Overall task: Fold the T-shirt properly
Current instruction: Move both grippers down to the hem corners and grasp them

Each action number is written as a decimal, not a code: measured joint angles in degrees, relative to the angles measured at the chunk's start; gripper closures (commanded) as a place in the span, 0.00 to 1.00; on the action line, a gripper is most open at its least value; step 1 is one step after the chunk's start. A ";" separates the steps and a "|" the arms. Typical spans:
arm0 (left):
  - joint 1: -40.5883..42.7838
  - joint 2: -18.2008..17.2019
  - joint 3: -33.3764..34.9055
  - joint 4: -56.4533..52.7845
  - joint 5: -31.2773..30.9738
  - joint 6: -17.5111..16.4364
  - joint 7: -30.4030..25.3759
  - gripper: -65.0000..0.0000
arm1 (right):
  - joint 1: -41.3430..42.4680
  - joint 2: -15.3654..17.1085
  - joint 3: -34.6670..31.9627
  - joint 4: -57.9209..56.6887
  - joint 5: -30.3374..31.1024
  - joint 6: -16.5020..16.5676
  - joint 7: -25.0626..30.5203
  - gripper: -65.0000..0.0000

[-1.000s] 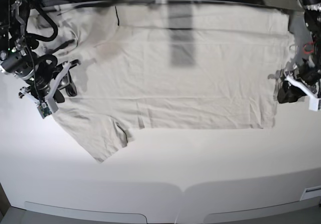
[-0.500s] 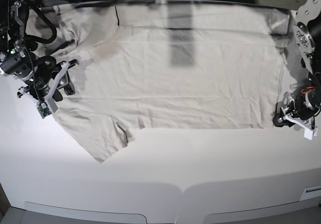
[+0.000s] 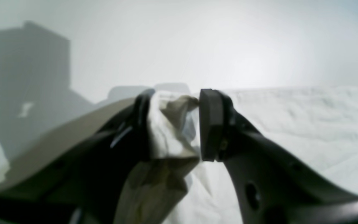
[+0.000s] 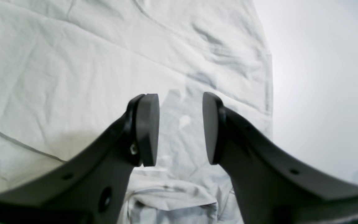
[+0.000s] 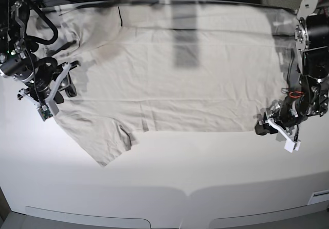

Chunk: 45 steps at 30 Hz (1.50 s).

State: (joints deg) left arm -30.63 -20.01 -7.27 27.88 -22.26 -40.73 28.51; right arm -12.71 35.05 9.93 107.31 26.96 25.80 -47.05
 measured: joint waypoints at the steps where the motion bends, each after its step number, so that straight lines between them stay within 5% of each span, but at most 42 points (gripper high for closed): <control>1: 0.00 -0.22 0.04 -0.02 -0.02 -0.24 -0.02 0.67 | -0.02 0.00 0.00 0.00 0.02 0.00 0.00 0.63; 12: 0.79 -3.67 0.15 -0.42 -3.96 0.15 1.01 1.00 | -0.02 0.00 0.00 0.00 0.00 0.00 0.52 0.64; 22: 0.79 -3.61 0.15 -0.42 -4.00 0.20 1.25 1.00 | 1.38 -0.07 -0.57 -2.27 0.24 0.02 7.17 0.64; 34: 0.74 1.88 0.15 -0.28 -5.77 0.13 0.98 1.00 | 32.15 -1.66 -21.03 -32.35 -2.49 0.00 4.55 0.63; 41: 0.76 2.25 0.13 -0.31 -5.79 0.00 0.57 1.00 | 50.31 -5.20 -22.77 -53.40 2.01 0.00 0.63 0.63; 45: 0.74 2.27 0.13 -0.31 -5.73 0.02 0.59 1.00 | 56.72 -5.33 -22.71 -66.97 1.55 4.37 -0.44 0.63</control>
State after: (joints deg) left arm -29.89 -17.74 -7.14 27.57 -27.99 -40.71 29.10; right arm 44.01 29.71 -12.78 40.34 28.51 30.17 -47.48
